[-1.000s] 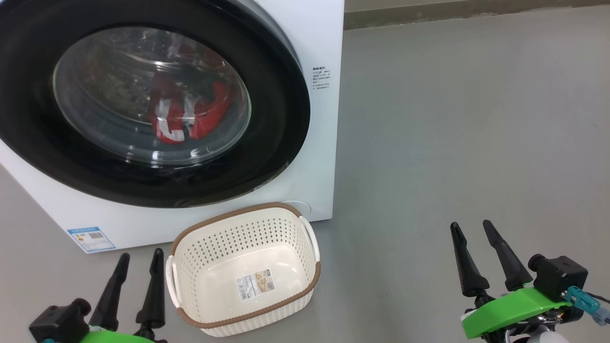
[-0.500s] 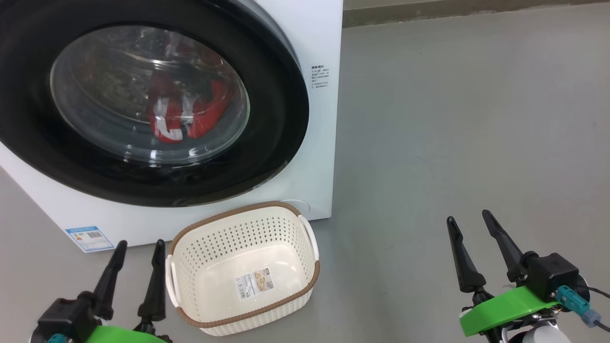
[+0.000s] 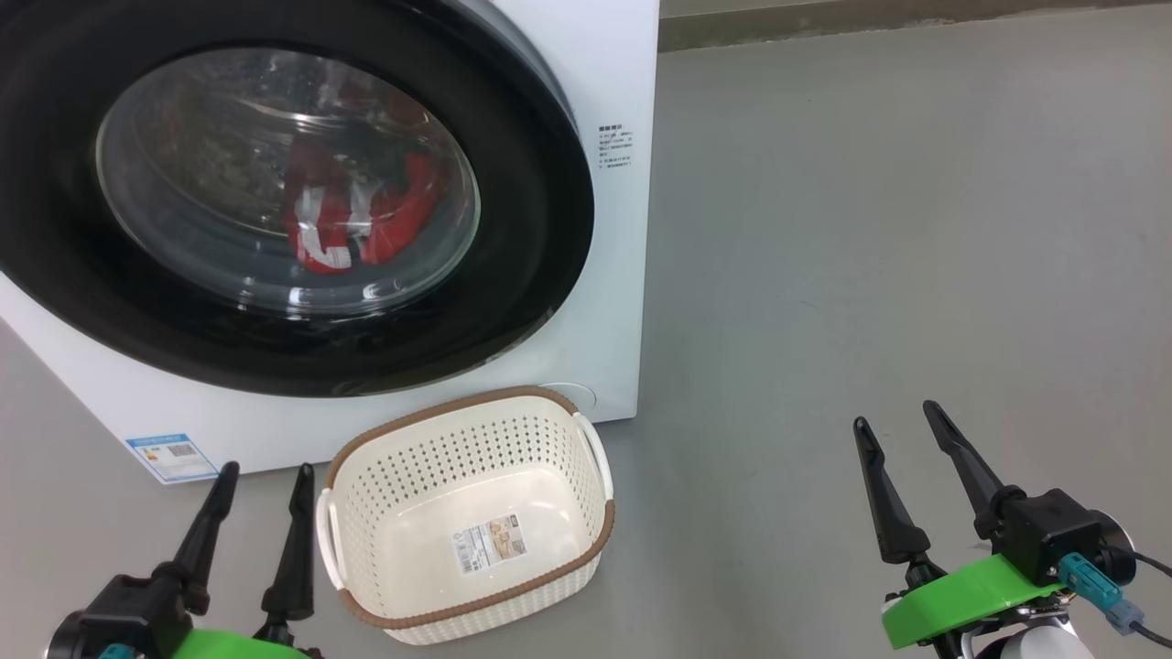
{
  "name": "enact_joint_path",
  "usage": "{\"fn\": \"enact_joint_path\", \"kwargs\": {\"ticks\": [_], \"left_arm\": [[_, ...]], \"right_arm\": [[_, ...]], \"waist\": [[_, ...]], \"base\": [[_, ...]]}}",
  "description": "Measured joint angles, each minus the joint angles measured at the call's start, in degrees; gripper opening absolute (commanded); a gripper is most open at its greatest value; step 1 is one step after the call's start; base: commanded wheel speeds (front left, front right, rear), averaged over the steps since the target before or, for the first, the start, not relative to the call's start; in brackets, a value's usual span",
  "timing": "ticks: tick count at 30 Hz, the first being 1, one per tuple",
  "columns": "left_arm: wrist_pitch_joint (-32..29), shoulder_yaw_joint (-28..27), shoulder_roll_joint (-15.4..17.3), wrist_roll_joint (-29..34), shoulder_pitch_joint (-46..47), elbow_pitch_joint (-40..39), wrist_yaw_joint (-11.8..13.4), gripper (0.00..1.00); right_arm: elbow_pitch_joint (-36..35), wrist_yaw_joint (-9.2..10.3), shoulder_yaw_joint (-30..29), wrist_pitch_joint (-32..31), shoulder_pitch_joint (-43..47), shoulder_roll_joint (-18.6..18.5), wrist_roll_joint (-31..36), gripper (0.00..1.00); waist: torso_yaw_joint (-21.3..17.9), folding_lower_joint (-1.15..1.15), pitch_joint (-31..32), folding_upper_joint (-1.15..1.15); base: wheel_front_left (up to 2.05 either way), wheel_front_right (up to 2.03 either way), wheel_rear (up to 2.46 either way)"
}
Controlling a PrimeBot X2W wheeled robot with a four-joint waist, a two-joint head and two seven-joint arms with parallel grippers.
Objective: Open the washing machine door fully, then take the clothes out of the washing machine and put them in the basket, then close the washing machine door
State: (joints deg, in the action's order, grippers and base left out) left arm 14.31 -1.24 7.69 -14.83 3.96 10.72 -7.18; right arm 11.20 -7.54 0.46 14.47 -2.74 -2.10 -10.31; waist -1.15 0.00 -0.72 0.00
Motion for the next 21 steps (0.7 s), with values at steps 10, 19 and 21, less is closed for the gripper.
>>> {"fn": "enact_joint_path", "kwargs": {"ticks": [10,19,21], "left_arm": [[0.00,0.09,0.02,-0.04,0.00,0.52,0.00,1.00],[0.00,0.90,0.93,-2.97,0.17,-0.44,0.00,1.00],[0.00,0.96,1.38,-3.58,1.00,-0.93,0.00,1.00]], "right_arm": [[0.10,0.00,0.24,0.00,0.00,-0.01,-0.02,0.76],[0.93,0.00,2.35,0.00,-1.89,-0.05,-1.21,0.00],[1.34,0.00,3.21,0.00,-3.43,-0.19,-4.47,0.00]], "waist": [[0.35,0.00,-0.18,0.00],[0.93,0.00,-2.66,0.00],[1.05,0.00,-3.55,0.00]], "base": [[0.00,0.00,0.00],[0.00,0.00,0.00],[0.00,0.00,0.00]]}}
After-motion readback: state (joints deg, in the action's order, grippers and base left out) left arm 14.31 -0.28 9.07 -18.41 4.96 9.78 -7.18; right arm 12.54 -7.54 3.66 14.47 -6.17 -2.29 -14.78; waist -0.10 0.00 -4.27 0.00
